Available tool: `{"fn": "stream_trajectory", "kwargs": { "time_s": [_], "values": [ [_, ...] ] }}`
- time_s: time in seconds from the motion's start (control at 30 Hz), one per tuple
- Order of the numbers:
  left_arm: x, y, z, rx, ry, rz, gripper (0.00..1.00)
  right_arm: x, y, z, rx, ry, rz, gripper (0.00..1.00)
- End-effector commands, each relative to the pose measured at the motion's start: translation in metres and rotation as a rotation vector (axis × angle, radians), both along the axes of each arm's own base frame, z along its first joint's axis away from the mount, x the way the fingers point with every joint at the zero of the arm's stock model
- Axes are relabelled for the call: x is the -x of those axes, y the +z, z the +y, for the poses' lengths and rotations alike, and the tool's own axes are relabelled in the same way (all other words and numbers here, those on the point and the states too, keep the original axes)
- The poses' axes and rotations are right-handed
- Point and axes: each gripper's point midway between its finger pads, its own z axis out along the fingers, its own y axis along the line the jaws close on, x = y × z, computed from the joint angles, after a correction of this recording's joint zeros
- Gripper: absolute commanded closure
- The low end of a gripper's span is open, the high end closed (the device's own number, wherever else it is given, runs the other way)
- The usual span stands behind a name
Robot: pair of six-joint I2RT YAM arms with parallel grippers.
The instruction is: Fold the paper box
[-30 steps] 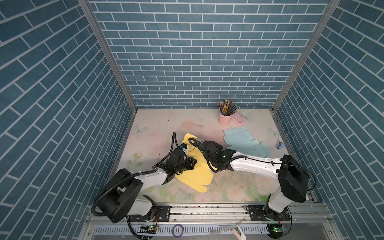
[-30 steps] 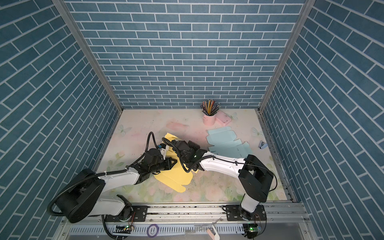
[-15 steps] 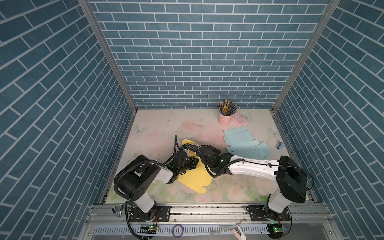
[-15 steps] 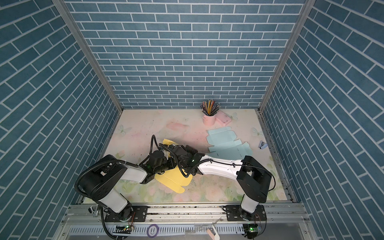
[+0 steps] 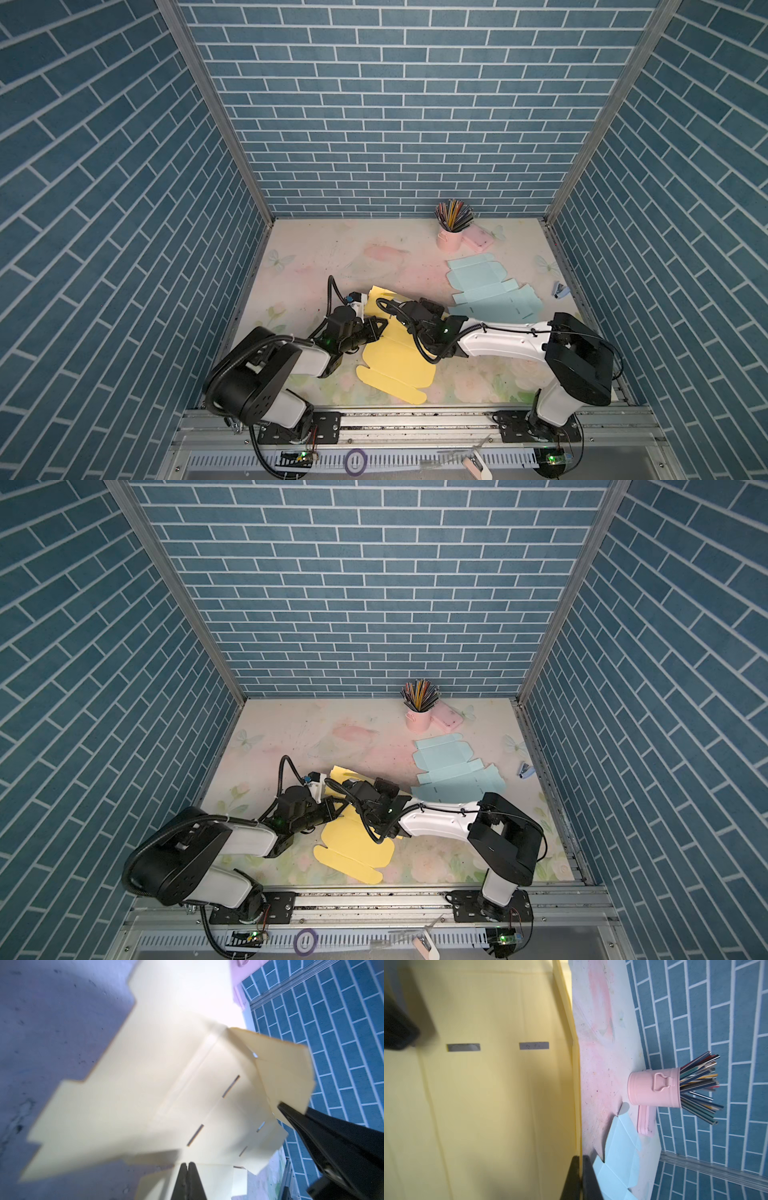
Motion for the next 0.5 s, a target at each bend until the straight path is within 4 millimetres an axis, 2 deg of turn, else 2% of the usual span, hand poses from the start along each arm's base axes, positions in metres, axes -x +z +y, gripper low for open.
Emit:
{"fn": "stream_trajectory", "kwargs": {
  "time_s": [0.0,0.13,0.23,0.3,0.4,0.47],
  "values": [
    [0.002,0.024,0.007,0.024,-0.024,-0.019,0.98,-0.014,0.026,0.008,0.007,0.019,-0.117,1.0],
    [-0.011,0.059,0.033,-0.016,0.037,-0.052,0.98,-0.017,0.034,0.009,0.032,0.035,-0.166,1.0],
    [-0.025,0.083,0.053,0.038,0.084,-0.071,0.98,-0.018,0.034,0.009,0.062,0.05,-0.187,1.0],
    [-0.033,0.097,0.054,0.038,0.076,-0.095,0.98,-0.018,0.032,0.012,0.081,0.065,-0.194,1.0],
    [-0.048,0.115,0.045,0.051,0.038,-0.121,0.98,-0.016,0.029,0.017,0.104,0.09,-0.203,1.0],
    [-0.057,0.12,0.042,0.055,0.03,-0.127,0.98,-0.016,0.027,0.018,0.114,0.099,-0.209,1.0]
  ]
}}
